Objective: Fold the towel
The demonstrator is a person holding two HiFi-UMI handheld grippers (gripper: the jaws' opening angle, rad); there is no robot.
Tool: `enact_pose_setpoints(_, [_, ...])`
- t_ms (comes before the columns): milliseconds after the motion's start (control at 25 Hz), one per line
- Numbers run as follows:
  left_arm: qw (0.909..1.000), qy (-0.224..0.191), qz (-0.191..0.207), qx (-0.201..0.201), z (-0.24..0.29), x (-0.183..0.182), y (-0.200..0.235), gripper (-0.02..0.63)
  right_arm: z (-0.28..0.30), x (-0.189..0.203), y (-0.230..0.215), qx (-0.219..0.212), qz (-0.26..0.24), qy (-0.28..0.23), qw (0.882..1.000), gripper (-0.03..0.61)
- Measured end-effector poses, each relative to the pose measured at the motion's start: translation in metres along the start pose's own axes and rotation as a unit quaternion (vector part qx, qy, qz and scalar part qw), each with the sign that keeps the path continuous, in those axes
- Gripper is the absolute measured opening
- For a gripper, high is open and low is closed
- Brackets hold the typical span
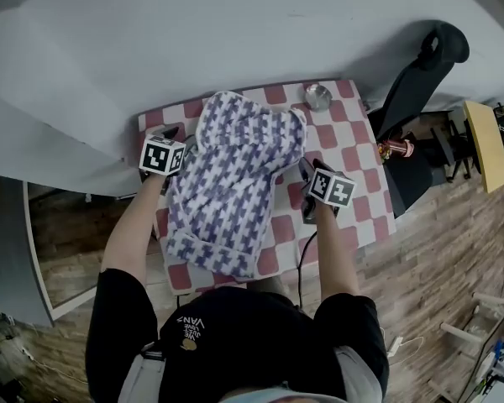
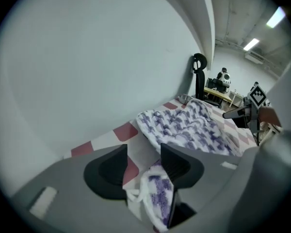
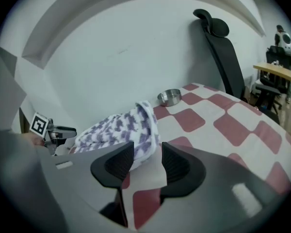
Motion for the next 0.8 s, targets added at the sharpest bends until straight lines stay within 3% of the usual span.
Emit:
enact_pose_setpoints(120, [0.9989, -0.024, 0.031, 0.026, -0.032, 0.004, -0.004, 0.19, -0.029, 0.014, 0.035, -0.048, -0.033, -0.016, 0.998, 0.17])
enact_pose_setpoints(240, [0.9921, -0.046, 0.068, 0.095, -0.066, 0.021, -0.022, 0.192, -0.06, 0.042, 0.074, -0.1, -0.076, -0.015, 0.992, 0.17])
enact_pose_setpoints(360, [0.9769, -0.048, 0.106, 0.179, -0.1, 0.049, -0.046, 0.209, -0.09, 0.082, 0.109, -0.152, -0.109, -0.003, 0.982, 0.17])
enact_pose_setpoints(480, [0.9561, -0.042, 0.092, 0.275, -0.129, 0.077, -0.07, 0.218, -0.114, 0.121, 0.133, -0.196, -0.104, 0.014, 0.975, 0.17])
enact_pose_setpoints(600, [0.9364, -0.014, 0.08, 0.341, -0.147, 0.106, -0.087, 0.218, -0.131, 0.154, 0.142, -0.198, -0.106, 0.032, 0.974, 0.17])
enact_pose_setpoints(800, [0.9131, 0.021, 0.087, 0.398, -0.17, 0.143, -0.108, 0.218, -0.154, 0.193, 0.148, -0.176, -0.112, 0.051, 0.977, 0.17])
Point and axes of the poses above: the fingertips, and each gripper's own axes: z forward along the fingers, y to its left, x out of its underside, the point moved 5 cm from there along -z, backward along the fingers, and after that the axes turned 14 degrees about -y, right-handed, at the moved point
